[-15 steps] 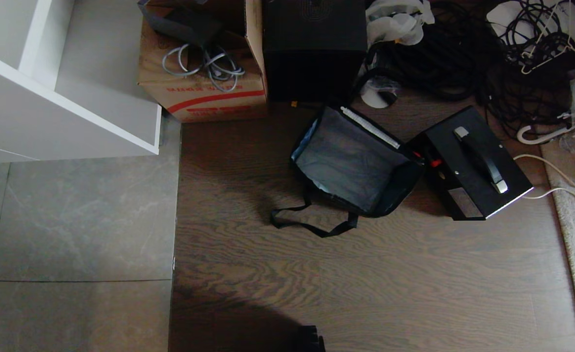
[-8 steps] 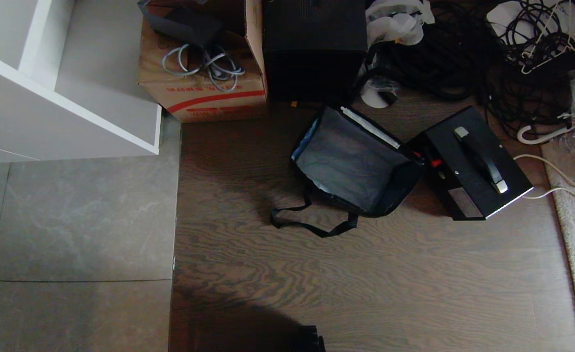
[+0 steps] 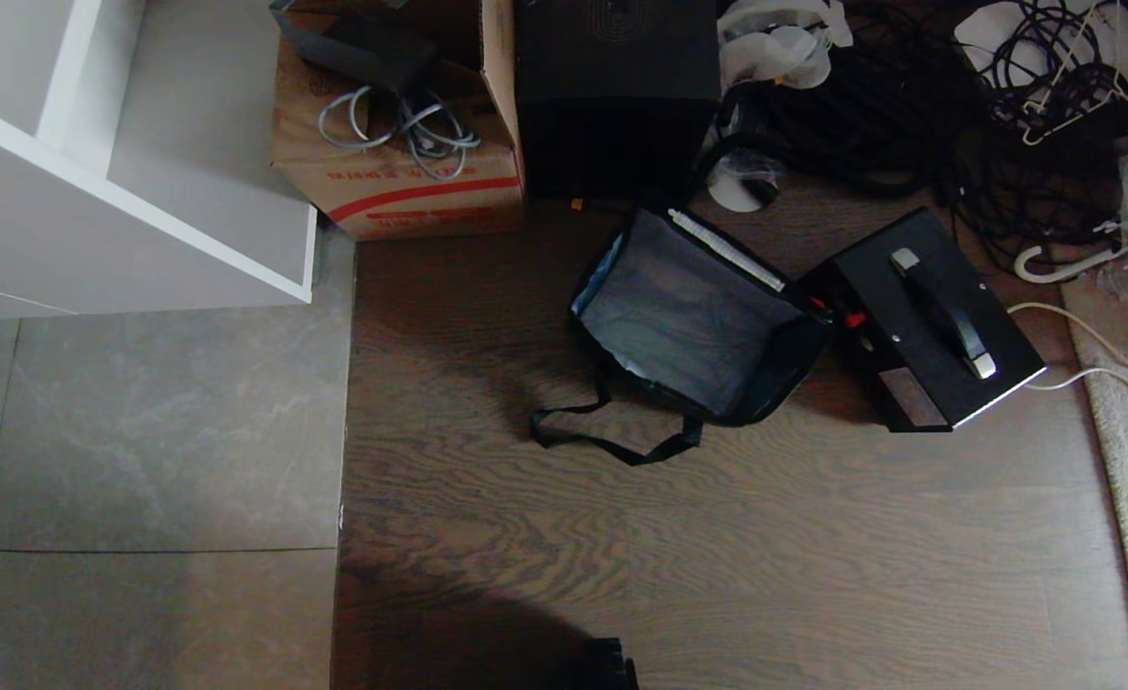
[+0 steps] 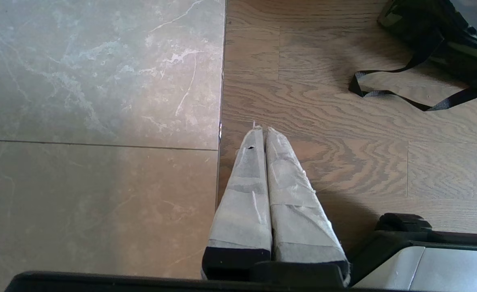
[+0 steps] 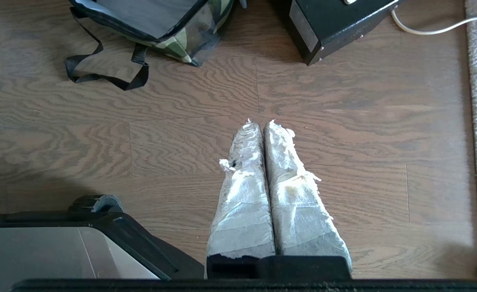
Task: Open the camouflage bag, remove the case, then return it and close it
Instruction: Grip the handle again
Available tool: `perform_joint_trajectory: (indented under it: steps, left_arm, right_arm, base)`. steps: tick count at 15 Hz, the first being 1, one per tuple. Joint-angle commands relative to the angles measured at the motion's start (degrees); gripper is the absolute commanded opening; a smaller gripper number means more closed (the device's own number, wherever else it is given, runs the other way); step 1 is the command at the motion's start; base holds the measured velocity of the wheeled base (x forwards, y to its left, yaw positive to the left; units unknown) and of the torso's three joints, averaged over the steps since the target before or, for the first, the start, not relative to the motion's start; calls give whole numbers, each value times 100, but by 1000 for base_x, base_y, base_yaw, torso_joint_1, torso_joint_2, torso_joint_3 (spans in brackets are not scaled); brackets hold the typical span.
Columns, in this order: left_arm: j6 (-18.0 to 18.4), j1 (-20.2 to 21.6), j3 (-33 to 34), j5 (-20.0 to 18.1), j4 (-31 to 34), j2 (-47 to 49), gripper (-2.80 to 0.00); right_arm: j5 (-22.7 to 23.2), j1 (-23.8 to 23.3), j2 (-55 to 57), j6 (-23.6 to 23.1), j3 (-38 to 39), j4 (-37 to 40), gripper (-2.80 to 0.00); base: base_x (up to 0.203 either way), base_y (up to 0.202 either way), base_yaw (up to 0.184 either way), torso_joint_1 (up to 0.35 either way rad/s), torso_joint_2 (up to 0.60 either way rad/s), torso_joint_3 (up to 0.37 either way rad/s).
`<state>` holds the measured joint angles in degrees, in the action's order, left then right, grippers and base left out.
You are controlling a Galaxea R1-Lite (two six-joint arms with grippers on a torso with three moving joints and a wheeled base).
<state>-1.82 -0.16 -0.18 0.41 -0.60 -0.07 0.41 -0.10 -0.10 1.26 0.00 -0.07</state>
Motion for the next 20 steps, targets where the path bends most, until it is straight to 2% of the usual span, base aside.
perform_joint_trajectory:
  steps: [1,6,10,18,20]
  left_arm:
    - [-3,-2,1,2,-2,2,-280]
    - [-3,-2,1,2,7,-1,-280]
    - [6,-2,1,2,-2,7,-280]
    - [6,-2,1,2,-2,6,-280]
    - [6,-2,1,2,-2,7,-280]
  right_arm:
    - [2,1,10,-3,9,-1,-280]
    - [11,1,10,-50,9,-10,-280]
    - [-15,1,10,124,9,-1,-280]
    - [2,1,10,-3,-14,82,-280]
    - [14,1,15,25,-331,224,-280]
  base:
    - [0,0,0,0,0,0]
    - [0,0,0,0,0,0]
    - [0,0,0,0,0,0]
    - [0,0,0,0,0,0]
    - [0,0,0,0,0,0]
